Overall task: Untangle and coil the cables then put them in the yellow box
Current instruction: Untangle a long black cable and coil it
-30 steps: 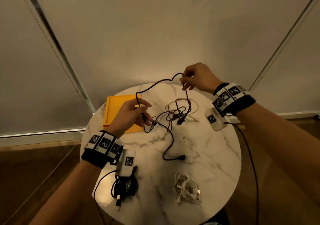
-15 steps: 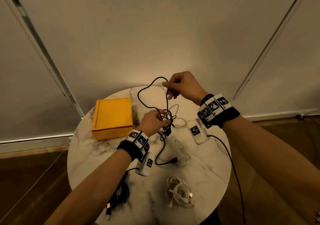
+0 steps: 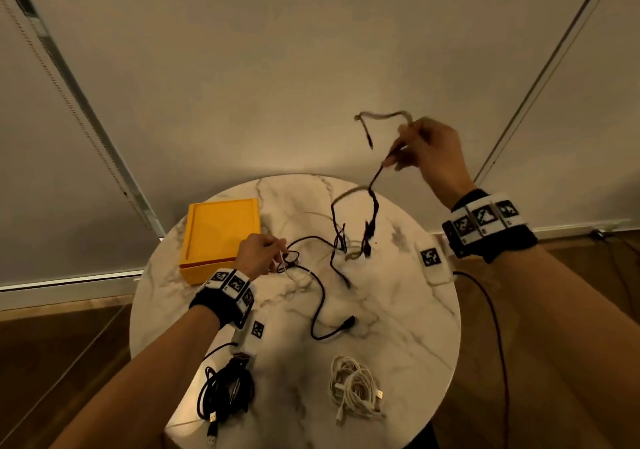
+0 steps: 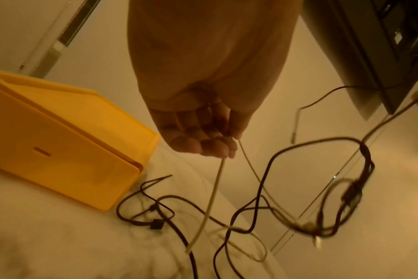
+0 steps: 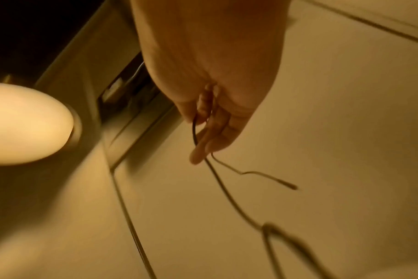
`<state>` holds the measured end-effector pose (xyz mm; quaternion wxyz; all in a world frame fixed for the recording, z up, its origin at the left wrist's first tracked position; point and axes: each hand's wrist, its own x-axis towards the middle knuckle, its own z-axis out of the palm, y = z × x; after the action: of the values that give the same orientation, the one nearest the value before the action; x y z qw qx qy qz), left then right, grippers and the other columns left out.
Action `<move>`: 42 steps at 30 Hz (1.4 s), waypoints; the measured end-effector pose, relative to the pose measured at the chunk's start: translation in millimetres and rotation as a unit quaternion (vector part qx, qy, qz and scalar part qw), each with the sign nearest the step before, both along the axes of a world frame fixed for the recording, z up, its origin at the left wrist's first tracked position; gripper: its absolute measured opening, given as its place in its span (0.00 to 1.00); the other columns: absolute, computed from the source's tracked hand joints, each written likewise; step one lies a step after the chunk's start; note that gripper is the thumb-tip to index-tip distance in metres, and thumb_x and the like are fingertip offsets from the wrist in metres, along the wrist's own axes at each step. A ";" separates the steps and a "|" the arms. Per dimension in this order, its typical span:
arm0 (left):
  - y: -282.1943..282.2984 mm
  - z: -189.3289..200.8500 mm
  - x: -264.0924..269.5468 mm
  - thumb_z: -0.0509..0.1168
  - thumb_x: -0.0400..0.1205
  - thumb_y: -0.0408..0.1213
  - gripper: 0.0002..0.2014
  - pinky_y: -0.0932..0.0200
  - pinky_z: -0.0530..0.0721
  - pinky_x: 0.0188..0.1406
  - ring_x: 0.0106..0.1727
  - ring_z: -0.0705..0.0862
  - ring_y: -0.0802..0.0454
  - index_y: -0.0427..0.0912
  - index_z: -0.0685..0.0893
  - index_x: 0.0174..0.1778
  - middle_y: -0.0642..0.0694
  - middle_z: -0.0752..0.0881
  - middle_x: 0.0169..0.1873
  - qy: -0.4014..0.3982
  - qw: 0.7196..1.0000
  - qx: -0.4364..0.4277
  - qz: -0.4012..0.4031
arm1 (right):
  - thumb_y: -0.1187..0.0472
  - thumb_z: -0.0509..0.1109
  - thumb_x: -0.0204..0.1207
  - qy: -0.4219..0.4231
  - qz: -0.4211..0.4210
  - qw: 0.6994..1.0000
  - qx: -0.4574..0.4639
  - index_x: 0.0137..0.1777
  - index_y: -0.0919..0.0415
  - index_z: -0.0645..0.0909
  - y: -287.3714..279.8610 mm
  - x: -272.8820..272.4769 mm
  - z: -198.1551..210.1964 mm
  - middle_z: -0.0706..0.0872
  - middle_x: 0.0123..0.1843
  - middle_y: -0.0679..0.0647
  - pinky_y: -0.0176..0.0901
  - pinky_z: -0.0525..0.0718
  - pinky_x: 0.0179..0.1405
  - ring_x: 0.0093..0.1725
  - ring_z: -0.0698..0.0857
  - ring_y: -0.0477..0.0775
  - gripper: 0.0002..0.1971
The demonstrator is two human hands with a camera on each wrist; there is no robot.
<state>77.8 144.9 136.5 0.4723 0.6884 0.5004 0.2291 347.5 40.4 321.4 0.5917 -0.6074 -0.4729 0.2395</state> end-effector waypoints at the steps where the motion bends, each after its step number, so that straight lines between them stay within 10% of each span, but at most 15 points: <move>1: -0.1 1.1 1.1 0.64 0.85 0.40 0.15 0.64 0.75 0.15 0.16 0.79 0.57 0.34 0.88 0.39 0.43 0.84 0.26 0.001 1.000 -0.005 0.000 | 0.63 0.63 0.85 0.031 -0.014 0.999 0.028 0.42 0.65 0.75 0.6 2.0 4.0 0.87 0.37 0.63 0.49 0.87 0.31 0.35 0.91 0.65 0.10; 8: -12.0 19.6 22.7 0.69 0.82 0.37 0.15 0.51 0.84 0.23 0.28 0.88 0.42 0.45 0.76 0.63 0.40 0.87 0.44 -0.097 0.994 0.028 0.051 | 0.61 0.62 0.86 0.078 0.004 0.995 0.055 0.43 0.64 0.74 -4.1 4.7 28.1 0.89 0.40 0.64 0.49 0.88 0.35 0.39 0.91 0.66 0.10; 15: -52.6 60.0 108.3 0.74 0.77 0.40 0.21 0.64 0.80 0.56 0.57 0.82 0.58 0.48 0.82 0.66 0.52 0.83 0.61 -0.091 0.968 0.136 -0.190 | 0.62 0.61 0.86 0.079 0.067 0.994 0.030 0.40 0.63 0.74 -6.2 -17.4 35.7 0.89 0.41 0.67 0.51 0.89 0.39 0.41 0.91 0.70 0.11; 20: -55.5 46.8 122.9 0.71 0.79 0.45 0.11 0.57 0.79 0.40 0.40 0.86 0.50 0.40 0.88 0.42 0.46 0.88 0.35 -0.044 0.970 0.151 -0.186 | 0.63 0.61 0.86 0.098 0.050 0.994 0.015 0.41 0.64 0.74 -18.4 -6.6 32.8 0.89 0.41 0.67 0.50 0.89 0.41 0.42 0.91 0.68 0.11; 29: -49.9 37.9 85.1 0.64 0.86 0.40 0.10 0.47 0.89 0.43 0.49 0.90 0.49 0.46 0.87 0.59 0.45 0.90 0.50 -0.204 0.967 -0.014 -0.151 | 0.69 0.60 0.85 0.211 -0.035 0.977 0.017 0.45 0.66 0.73 -32.1 35.8 -8.5 0.87 0.47 0.69 0.54 0.90 0.50 0.45 0.91 0.65 0.06; 35: -53.6 36.8 66.0 0.57 0.89 0.38 0.14 0.55 0.87 0.39 0.41 0.80 0.54 0.42 0.85 0.63 0.44 0.79 0.38 -0.254 0.947 -0.113 -0.161 | 0.75 0.65 0.78 0.280 -0.006 0.959 -0.048 0.42 0.63 0.76 -38.8 32.4 -43.3 0.88 0.36 0.60 0.44 0.87 0.36 0.35 0.90 0.57 0.08; 42: -48.8 35.9 67.9 0.56 0.89 0.36 0.13 0.59 0.84 0.25 0.34 0.89 0.46 0.36 0.84 0.51 0.38 0.90 0.39 -0.207 0.969 -0.041 -0.132 | 0.70 0.65 0.81 0.128 0.132 0.959 -0.214 0.54 0.72 0.84 -33.7 -5.3 -64.8 0.90 0.44 0.64 0.38 0.86 0.36 0.37 0.89 0.54 0.08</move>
<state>145.7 96.1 172.4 0.6193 0.6660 0.3058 0.2817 342.2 6.7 256.6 0.4668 -0.6164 -0.4064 0.4868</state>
